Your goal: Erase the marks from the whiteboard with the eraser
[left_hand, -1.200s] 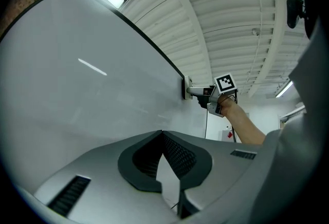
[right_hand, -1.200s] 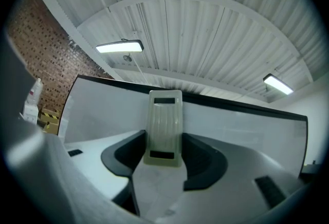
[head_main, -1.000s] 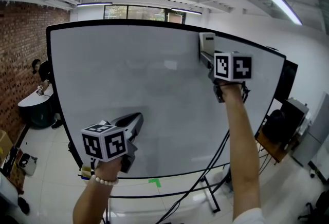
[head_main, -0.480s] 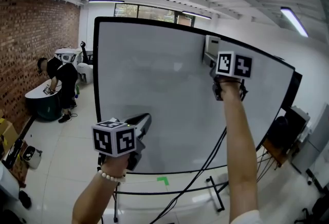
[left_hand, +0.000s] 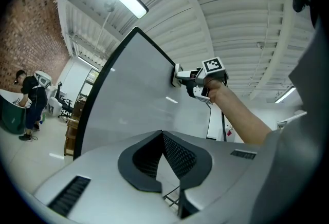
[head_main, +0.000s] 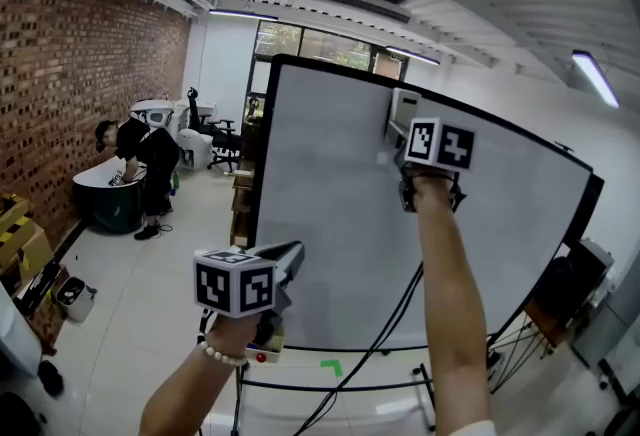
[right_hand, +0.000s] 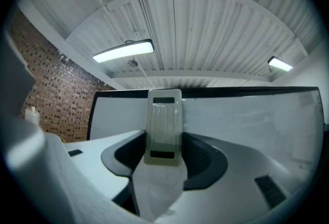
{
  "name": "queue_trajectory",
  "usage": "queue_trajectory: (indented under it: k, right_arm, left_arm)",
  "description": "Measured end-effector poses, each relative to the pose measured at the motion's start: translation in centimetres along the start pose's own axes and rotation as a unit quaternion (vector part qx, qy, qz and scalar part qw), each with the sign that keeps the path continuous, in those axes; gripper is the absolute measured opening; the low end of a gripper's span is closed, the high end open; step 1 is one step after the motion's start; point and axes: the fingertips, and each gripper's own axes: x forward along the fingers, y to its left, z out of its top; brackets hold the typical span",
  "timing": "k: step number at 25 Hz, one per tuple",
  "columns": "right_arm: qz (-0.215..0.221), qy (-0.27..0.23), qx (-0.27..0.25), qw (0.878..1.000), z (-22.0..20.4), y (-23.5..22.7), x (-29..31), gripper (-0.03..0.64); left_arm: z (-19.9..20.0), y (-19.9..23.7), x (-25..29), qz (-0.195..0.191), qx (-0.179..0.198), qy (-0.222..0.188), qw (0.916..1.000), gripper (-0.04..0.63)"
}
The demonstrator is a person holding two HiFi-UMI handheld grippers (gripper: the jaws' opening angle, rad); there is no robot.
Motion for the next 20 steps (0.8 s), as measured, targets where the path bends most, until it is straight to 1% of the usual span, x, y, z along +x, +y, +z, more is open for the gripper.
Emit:
queue_trajectory:
  k: [5, 7, 13, 20]
  right_arm:
    - [-0.022, -0.004, 0.016, 1.000, 0.6, 4.9, 1.1, 0.247]
    - [-0.014, -0.006, 0.020, 1.000, 0.7, 6.9, 1.5, 0.247]
    - [0.008, -0.008, 0.004, 1.000, 0.3, 14.1, 2.9, 0.247]
    - [0.022, -0.020, 0.004, 1.000, 0.2, 20.1, 4.3, 0.248]
  left_arm:
    - [0.5, 1.8, -3.0, 0.010, -0.005, -0.003, 0.9999, -0.003]
    - [0.5, 2.5, -3.8, 0.013, -0.009, -0.006, 0.9999, -0.003]
    - [1.5, 4.6, -6.6, 0.022, -0.013, -0.022, 0.9994, -0.003]
    - [1.6, 7.1, -9.3, 0.032, -0.024, -0.032, 0.9987, -0.003]
